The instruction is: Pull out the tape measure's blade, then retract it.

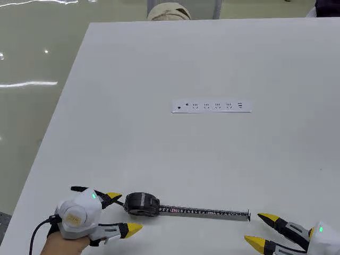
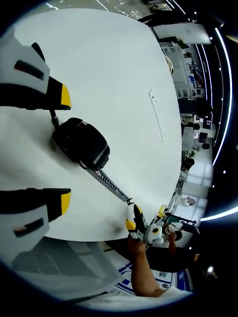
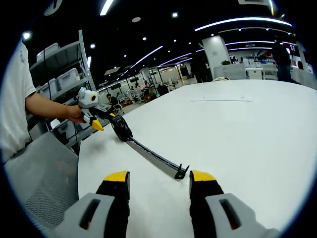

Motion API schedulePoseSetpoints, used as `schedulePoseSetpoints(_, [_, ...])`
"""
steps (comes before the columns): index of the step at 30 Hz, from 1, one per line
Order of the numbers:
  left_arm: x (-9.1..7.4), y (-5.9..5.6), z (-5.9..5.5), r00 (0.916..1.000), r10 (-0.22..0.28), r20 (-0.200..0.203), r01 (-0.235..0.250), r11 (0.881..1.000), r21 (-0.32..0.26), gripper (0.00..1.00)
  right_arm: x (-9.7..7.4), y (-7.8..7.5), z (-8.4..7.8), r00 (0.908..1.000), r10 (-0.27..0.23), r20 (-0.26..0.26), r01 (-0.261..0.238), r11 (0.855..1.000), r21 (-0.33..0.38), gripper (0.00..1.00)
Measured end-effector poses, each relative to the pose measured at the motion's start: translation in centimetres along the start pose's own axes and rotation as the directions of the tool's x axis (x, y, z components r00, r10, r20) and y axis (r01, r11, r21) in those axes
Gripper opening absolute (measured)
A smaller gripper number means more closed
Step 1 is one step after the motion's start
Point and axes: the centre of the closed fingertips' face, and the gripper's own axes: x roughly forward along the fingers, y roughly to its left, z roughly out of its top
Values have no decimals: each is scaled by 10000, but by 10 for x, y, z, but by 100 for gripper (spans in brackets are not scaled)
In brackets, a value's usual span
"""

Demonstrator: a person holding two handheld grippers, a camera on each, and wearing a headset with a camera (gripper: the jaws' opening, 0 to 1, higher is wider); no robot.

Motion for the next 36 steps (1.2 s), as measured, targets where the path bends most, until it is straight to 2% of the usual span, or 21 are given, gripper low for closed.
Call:
schedulePoseSetpoints(2, [-1, -6, 1, 9996, -172, 211, 178, 9994, -284, 63, -2, 4, 0, 10000, -44, -16, 44, 10000, -85, 49])
schedulePoseSetpoints(5, [-4, -9, -2, 9999, -45, 111, 46, 9999, -107, 64, -5, 12, 0, 10000, -67, -41, 67, 10000, -70, 50])
schedulePoseSetpoints(11, [-11, -14, -1, 9992, 159, 369, -145, 9992, -367, 67, -10, 18, -2, 9994, -328, 80, 328, 9995, 0, 53])
schedulePoseSetpoints(19, [-20, -19, -7, 9976, 469, 512, -437, 9972, -615, 69, -19, 22, 2, 9971, -698, 315, 697, 9976, 52, 53])
schedulePoseSetpoints(25, [-25, -24, -10, 9958, 634, 662, -575, 9945, -875, 71, -23, 28, 2, 9957, -885, 267, 884, 9961, 47, 54])
schedulePoseSetpoints(30, [-33, -24, -13, 9926, 929, 785, -847, 9912, -1018, 73, -28, 33, 1, 9935, -1098, 284, 1098, 9940, 9, 54])
schedulePoseSetpoints(34, [-41, -20, -15, 9866, 1282, 1011, -1143, 9846, -1326, 74, -31, 39, 3, 9918, -1225, 358, 1226, 9925, -4, 55])
schedulePoseSetpoints(36, [-45, -17, -18, 9834, 1519, 992, -1374, 9807, -1391, 73, -32, 41, 3, 9905, -1323, 381, 1328, 9911, -123, 54])
